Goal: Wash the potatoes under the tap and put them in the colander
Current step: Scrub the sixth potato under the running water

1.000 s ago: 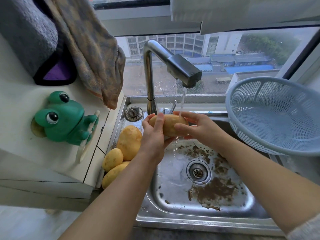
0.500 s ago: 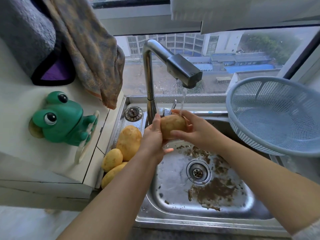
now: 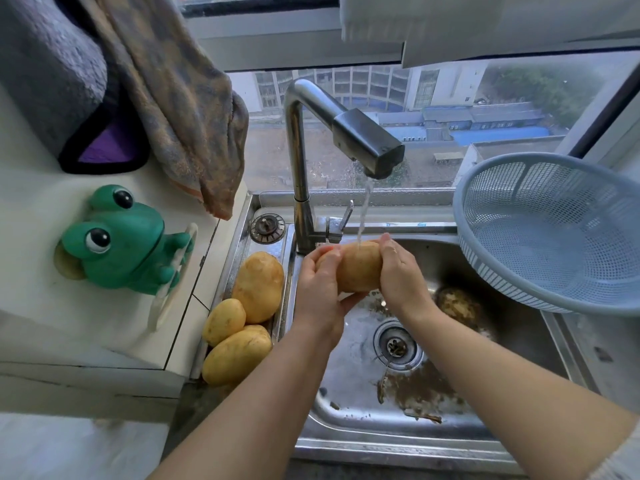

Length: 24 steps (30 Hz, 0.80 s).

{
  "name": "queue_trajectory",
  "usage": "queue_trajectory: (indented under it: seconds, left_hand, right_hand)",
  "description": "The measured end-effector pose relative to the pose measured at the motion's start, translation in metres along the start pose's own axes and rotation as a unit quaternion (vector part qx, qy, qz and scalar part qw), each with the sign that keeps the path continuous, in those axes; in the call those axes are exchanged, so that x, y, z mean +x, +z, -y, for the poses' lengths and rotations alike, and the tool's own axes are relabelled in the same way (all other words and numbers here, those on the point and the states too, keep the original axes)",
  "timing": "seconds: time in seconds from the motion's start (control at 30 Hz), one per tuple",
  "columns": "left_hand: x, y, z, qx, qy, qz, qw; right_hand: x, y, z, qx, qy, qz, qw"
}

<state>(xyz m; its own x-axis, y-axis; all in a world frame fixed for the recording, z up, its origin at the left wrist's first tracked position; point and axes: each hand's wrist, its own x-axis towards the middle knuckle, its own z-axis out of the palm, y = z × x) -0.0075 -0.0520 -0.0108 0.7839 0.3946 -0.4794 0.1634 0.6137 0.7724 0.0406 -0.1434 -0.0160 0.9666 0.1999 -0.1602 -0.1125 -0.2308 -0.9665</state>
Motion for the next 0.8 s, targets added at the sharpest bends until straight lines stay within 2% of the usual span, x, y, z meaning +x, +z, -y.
queue_trajectory:
  seconds: [0.13, 0.3, 0.47, 0.57, 0.7, 0.8]
  left_hand:
    - [-0.006, 0.004, 0.006, -0.008, 0.019, -0.038, 0.999]
    - [-0.009, 0.004, 0.008, -0.002, 0.030, -0.038, 0.999]
    - [-0.002, -0.002, 0.000, -0.047, -0.065, -0.039, 0.996]
    - [0.001, -0.006, -0.004, -0.093, -0.133, -0.044, 0.986]
    - [0.000, -0.007, -0.004, -0.139, -0.200, -0.065, 0.968]
    - [-0.001, -0.009, 0.000, -0.177, -0.234, -0.066, 0.954]
  right_hand:
    - [-0.011, 0.006, -0.005, -0.059, -0.019, -0.015, 0.998]
    - [-0.015, 0.002, -0.001, -0.096, -0.051, -0.019, 0.994]
    - [-0.010, -0.009, -0.003, -0.061, -0.089, 0.105, 0.989]
    - [-0.006, -0.014, -0.009, 0.002, -0.073, 0.158, 0.985]
    - [-0.007, -0.010, -0.014, 0.057, -0.018, 0.149, 0.987]
    - [-0.014, -0.006, -0.013, -0.052, -0.050, 0.104, 0.992]
